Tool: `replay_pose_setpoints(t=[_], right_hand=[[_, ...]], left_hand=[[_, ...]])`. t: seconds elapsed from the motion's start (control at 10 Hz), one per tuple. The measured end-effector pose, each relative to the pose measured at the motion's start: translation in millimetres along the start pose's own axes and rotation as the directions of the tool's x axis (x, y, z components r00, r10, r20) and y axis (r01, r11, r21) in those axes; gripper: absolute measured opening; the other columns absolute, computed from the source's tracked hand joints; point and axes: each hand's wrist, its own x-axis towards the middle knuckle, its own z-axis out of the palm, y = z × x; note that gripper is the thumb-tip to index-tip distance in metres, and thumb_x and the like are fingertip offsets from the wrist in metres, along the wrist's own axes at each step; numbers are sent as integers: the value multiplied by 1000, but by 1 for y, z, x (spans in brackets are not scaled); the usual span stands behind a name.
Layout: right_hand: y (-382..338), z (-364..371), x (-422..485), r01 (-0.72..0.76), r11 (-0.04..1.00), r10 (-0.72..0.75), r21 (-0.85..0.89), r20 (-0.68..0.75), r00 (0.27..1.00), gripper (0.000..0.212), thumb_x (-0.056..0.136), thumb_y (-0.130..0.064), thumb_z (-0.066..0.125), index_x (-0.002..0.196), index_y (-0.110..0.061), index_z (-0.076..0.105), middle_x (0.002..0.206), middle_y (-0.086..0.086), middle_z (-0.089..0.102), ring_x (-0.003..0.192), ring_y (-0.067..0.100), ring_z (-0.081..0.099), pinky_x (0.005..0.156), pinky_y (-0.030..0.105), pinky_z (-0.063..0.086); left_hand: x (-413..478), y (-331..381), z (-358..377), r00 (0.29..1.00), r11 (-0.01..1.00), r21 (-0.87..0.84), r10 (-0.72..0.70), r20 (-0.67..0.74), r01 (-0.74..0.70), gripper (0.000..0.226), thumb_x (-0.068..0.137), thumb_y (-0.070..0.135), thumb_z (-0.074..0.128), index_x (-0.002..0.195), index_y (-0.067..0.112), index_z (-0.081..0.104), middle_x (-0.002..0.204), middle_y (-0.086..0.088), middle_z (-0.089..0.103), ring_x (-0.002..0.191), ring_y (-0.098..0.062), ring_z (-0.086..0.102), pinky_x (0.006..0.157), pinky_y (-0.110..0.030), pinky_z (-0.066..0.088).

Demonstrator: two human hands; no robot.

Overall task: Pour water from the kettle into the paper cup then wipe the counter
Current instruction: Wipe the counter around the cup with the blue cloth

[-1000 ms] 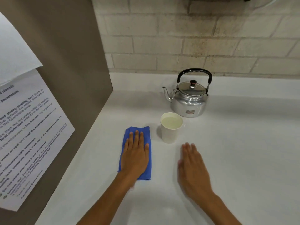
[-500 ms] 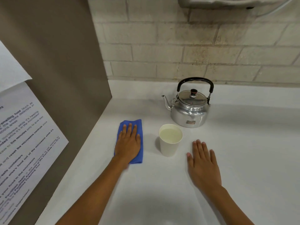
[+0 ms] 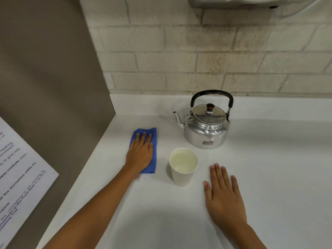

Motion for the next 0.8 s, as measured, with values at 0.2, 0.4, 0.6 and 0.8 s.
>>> replay_pose_setpoints(t=[0.2,0.4,0.6,0.8], right_hand=[[-2,1,2,-2,1000,2,20,10,1000,57,95,-41,8,141,-20,-19,152,-8,-21,138,9,-24,115,33,-15],[0,0,3,14,1000,-14,-9,7,1000,56,96,-41,7,138,-20,-22,153,-6,-18,138,8,-23,115,34,-14],[2,1,2,10,999,-9,-30,18,1000,57,96,-41,7,141,-17,-17,157,-2,-10,143,12,-14,117,35,-11],[3,-3,2,3,1000,-4,10,43,999,57,98,-39,10,144,-14,-13,158,0,-11,143,13,-13,118,35,-8]], left_hand=[[49,27,2,997,1000,5,-26,68,25,51,99,23,19,146,9,6,156,-16,8,143,-36,4,117,-44,9],[58,31,1,989,998,-53,54,135,-47,50,100,26,19,146,11,6,157,-14,7,144,-34,2,118,-43,7],[35,22,-8,990,998,-30,55,127,-51,53,99,30,17,146,11,1,158,-11,0,144,-29,1,117,-45,12],[11,9,-44,1000,995,-105,-2,9,3,55,98,37,18,146,16,-1,158,-9,4,144,-28,7,116,-43,8]])
